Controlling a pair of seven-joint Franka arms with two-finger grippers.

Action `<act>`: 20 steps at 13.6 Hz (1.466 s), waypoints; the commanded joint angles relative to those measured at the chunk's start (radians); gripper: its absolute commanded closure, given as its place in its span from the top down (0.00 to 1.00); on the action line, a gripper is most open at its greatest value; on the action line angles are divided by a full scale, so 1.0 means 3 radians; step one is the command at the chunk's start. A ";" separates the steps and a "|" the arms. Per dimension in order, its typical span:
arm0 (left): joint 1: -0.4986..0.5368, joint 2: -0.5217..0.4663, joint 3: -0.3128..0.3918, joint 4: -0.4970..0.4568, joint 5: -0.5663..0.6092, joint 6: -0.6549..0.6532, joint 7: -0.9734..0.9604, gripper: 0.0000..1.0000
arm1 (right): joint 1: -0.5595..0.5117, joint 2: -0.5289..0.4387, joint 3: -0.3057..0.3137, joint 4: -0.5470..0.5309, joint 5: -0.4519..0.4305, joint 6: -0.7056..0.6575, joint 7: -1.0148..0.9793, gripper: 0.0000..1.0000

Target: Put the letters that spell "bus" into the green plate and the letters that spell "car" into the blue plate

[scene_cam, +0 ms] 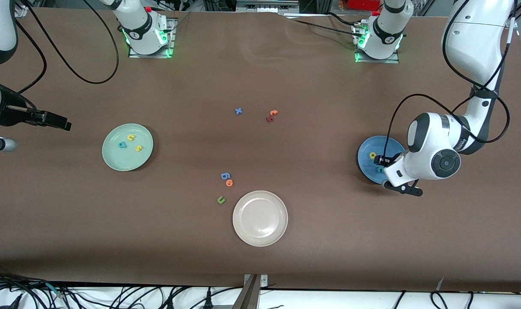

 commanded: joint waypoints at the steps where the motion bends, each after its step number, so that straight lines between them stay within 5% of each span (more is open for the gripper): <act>1: 0.0118 -0.0166 -0.0027 0.0048 0.0067 -0.0066 0.0050 1.00 | -0.0014 -0.0150 0.0002 -0.0068 -0.0054 0.0011 0.0049 1.00; 4: 0.0230 -0.0299 -0.0032 0.0257 0.0056 -0.0417 0.0040 1.00 | -0.0014 -0.0201 0.0007 -0.0068 -0.0059 0.0026 0.0054 1.00; 10: 0.0231 -0.0345 -0.0022 0.1387 0.0077 -0.1946 0.0019 1.00 | -0.0009 -0.0047 0.0028 -0.0088 -0.0192 0.0062 0.0085 1.00; 20: 0.0195 -0.0662 -0.0047 0.1455 0.0056 -0.2112 -0.0502 1.00 | 0.0119 -0.0027 0.0038 -0.0078 -0.0233 0.0201 0.0095 1.00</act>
